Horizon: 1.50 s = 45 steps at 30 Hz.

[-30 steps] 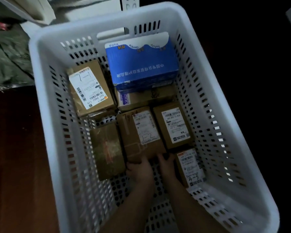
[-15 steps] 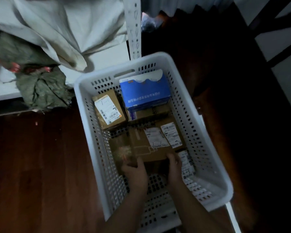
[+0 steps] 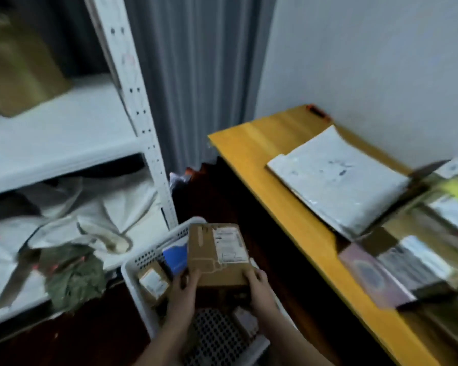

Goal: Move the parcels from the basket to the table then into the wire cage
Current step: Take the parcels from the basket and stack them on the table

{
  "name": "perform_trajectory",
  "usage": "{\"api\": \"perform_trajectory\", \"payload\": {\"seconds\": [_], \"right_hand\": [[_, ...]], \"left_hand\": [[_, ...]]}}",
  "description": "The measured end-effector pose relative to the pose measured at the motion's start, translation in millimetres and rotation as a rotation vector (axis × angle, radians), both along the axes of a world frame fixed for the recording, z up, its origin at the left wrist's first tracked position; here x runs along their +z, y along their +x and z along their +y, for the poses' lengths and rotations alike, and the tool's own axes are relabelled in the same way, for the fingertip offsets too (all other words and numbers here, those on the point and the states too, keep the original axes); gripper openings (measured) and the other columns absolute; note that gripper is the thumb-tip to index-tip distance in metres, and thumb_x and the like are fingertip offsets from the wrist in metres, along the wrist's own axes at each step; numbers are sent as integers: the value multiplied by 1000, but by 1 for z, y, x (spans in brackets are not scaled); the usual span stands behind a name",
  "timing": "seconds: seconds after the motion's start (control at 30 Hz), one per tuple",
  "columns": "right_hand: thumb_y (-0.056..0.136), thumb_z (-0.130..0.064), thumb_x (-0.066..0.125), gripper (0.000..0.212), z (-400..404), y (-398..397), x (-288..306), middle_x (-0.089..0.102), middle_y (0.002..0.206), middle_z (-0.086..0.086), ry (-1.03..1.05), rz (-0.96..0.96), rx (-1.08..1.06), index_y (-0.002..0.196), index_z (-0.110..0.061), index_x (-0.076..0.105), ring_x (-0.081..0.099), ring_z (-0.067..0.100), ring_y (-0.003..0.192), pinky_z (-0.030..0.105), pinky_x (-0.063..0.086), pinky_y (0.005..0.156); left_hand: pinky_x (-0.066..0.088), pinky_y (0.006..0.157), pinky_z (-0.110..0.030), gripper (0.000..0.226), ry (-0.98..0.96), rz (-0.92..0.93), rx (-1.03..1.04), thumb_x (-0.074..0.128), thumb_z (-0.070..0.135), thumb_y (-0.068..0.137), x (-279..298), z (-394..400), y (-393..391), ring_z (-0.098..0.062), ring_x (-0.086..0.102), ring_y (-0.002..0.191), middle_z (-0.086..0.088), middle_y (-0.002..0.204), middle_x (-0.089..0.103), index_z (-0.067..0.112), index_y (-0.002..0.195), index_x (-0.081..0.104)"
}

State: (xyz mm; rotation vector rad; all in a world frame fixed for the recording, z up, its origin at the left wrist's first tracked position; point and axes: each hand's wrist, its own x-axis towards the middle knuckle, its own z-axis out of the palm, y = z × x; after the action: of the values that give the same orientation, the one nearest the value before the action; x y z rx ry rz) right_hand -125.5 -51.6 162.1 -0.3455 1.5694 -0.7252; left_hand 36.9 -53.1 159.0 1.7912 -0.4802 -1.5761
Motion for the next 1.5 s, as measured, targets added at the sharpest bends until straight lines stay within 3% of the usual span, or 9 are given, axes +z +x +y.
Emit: {"api": "perform_trajectory", "payload": {"seconds": [0.2, 0.4, 0.53, 0.7, 0.83, 1.0, 1.13, 1.3, 1.5], "right_hand": [[99, -32, 49, 43, 8, -26, 109, 51, 112, -1, -342, 26, -66, 138, -16, 39, 57, 16, 95, 26, 56, 64], [99, -26, 50, 40, 22, -71, 176, 54, 123, 7, -515, 175, -261, 136, -14, 41, 59, 12, 92, 13, 50, 57], [79, -58, 56, 66, 43, -112, 202, 52, 131, 8, -559, 287, -403, 132, -21, 45, 57, 22, 113, 40, 51, 96], [60, -69, 51, 91, 83, -176, 223, 50, 134, 5, -578, 399, -519, 138, -22, 43, 49, 22, 122, 44, 40, 107], [89, -45, 56, 61, 121, -220, 239, 44, 137, 6, -587, 413, -569, 141, -18, 38, 47, 23, 124, 42, 38, 109], [94, -42, 53, 55, 155, -274, 245, 36, 143, 7, -586, 533, -628, 141, -18, 39, 44, 24, 126, 42, 35, 111], [96, -42, 51, 58, 171, -299, 243, 27, 145, 8, -558, 552, -642, 146, -17, 33, 41, 27, 129, 35, 31, 108], [95, -42, 52, 59, 187, -316, 235, 29, 143, 8, -534, 573, -688, 145, -18, 34, 41, 26, 128, 32, 32, 104], [94, -30, 57, 46, 236, -349, 230, 33, 128, -1, -603, 645, -970, 135, -20, 41, 43, 15, 116, 35, 38, 104]], "left_hand": [[45, 97, -52, 47, -274, -72, -167, 49, 46, 95, 110, -13, -26, -32, 53, 115, -9, 133, 51, 23, 136, 45], [46, 66, -29, 25, -507, -39, -235, 44, 29, 100, 182, -18, -88, -19, 53, 92, -5, 109, 53, 16, 121, 44], [52, 77, -36, 26, -574, -11, -378, 47, 34, 98, 220, -17, -140, -10, 56, 84, 2, 99, 56, 17, 117, 44], [48, 82, -32, 28, -643, -6, -537, 47, 39, 97, 243, -1, -210, -15, 56, 91, -1, 107, 57, 19, 116, 49], [45, 92, -38, 25, -643, -17, -638, 45, 39, 97, 250, 18, -263, -21, 54, 100, -3, 110, 57, 21, 114, 50], [45, 91, -36, 31, -619, 18, -740, 41, 41, 98, 253, 47, -322, -22, 57, 103, -4, 109, 60, 19, 117, 53], [45, 99, -42, 70, -591, -38, -806, 40, 73, 72, 245, 53, -351, -24, 60, 105, -3, 111, 66, 25, 118, 61], [44, 72, -23, 33, -553, 21, -874, 36, 42, 101, 250, 72, -373, -14, 56, 90, -1, 107, 59, 23, 123, 52], [43, 90, -30, 33, -687, 49, -1038, 43, 36, 99, 255, 107, -420, -19, 53, 107, -3, 124, 56, 19, 128, 49]]}}
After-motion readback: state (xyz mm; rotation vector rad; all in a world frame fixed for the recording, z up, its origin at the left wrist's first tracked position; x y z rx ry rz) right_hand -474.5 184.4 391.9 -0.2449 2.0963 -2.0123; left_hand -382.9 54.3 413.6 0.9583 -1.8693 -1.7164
